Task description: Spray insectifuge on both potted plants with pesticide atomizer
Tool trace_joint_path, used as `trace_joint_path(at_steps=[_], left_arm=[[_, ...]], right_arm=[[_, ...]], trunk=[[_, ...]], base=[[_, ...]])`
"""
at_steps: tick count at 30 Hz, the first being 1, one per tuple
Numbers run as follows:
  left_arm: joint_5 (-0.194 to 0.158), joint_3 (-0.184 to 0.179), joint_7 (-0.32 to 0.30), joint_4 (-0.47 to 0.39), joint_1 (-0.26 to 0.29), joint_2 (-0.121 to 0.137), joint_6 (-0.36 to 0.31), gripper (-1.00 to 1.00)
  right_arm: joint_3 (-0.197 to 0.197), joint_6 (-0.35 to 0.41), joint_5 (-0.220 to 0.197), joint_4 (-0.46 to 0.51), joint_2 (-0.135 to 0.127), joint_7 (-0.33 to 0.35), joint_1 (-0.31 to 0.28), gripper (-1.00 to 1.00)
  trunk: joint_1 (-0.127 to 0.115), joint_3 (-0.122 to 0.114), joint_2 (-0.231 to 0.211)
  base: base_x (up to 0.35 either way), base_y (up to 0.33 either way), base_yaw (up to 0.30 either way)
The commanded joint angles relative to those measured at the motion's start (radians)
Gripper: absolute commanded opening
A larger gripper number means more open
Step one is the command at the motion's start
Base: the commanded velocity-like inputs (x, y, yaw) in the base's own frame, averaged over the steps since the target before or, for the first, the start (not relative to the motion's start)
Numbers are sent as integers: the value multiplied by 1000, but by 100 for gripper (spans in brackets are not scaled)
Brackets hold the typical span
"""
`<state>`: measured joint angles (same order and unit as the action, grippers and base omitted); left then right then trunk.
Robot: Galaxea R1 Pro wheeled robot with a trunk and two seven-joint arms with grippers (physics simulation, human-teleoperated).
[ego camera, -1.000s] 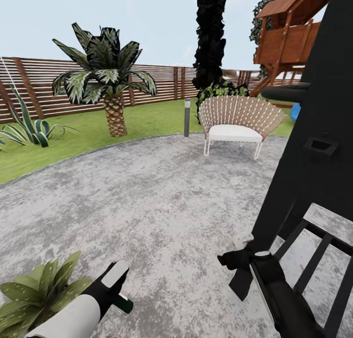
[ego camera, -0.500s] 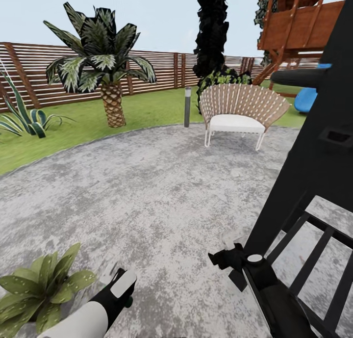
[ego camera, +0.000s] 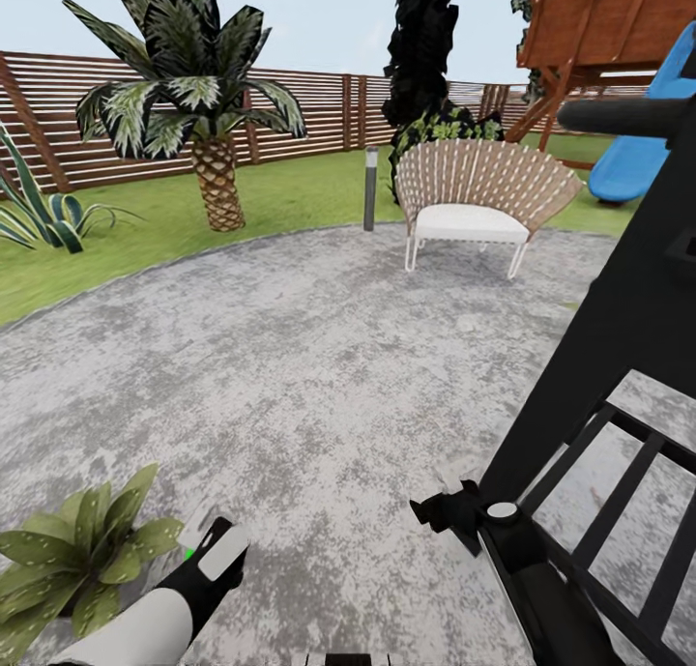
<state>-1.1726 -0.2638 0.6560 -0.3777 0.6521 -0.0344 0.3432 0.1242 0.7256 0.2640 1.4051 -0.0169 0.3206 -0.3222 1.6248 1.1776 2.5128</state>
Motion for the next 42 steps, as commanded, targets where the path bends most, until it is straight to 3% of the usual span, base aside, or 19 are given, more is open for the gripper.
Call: trace_joint_path(at_steps=[1,6,9,12,15,21,26,31,42], left_arm=[[1,0,-2,-1,2,9,-18,-100],[7,-1,2,-39,5,23,-40,-100],[73,1,31,-91,6,27,-42,-100],[91,3,62,-99,9,36,-42,-100],[90,4,77,-99,13,44,-44,-100],[82,16,117,-91,26,47,-116,-100],[83,44,120,-87,27,49,-118,-100],[83,63,129,-86,27,67,-116,-100],[84,65,128,-92,27,63,-117,-100]], right_arm=[[0,0,0,0,0,0,0,100],[0,0,0,0,0,0,1,100],[0,0,0,0,0,0,1,100],[26,1,1,-1,0,0,0,100],[31,1,1,0,0,0,0,100],[31,2,1,0,0,-1,1,100],[31,2,1,0,0,-1,1,100],[31,2,1,0,0,-1,0,100],[31,2,1,0,-1,-1,0,100]], trunk=[[0,4,0],[2,19,1],[2,19,1],[2,19,1],[2,19,1],[2,19,1],[2,19,1],[2,19,1],[2,19,1]], base=[[0,0,0],[0,0,0],[0,0,0],[0,0,0],[0,0,0],[0,0,0],[0,0,0],[0,0,0],[0,0,0]])
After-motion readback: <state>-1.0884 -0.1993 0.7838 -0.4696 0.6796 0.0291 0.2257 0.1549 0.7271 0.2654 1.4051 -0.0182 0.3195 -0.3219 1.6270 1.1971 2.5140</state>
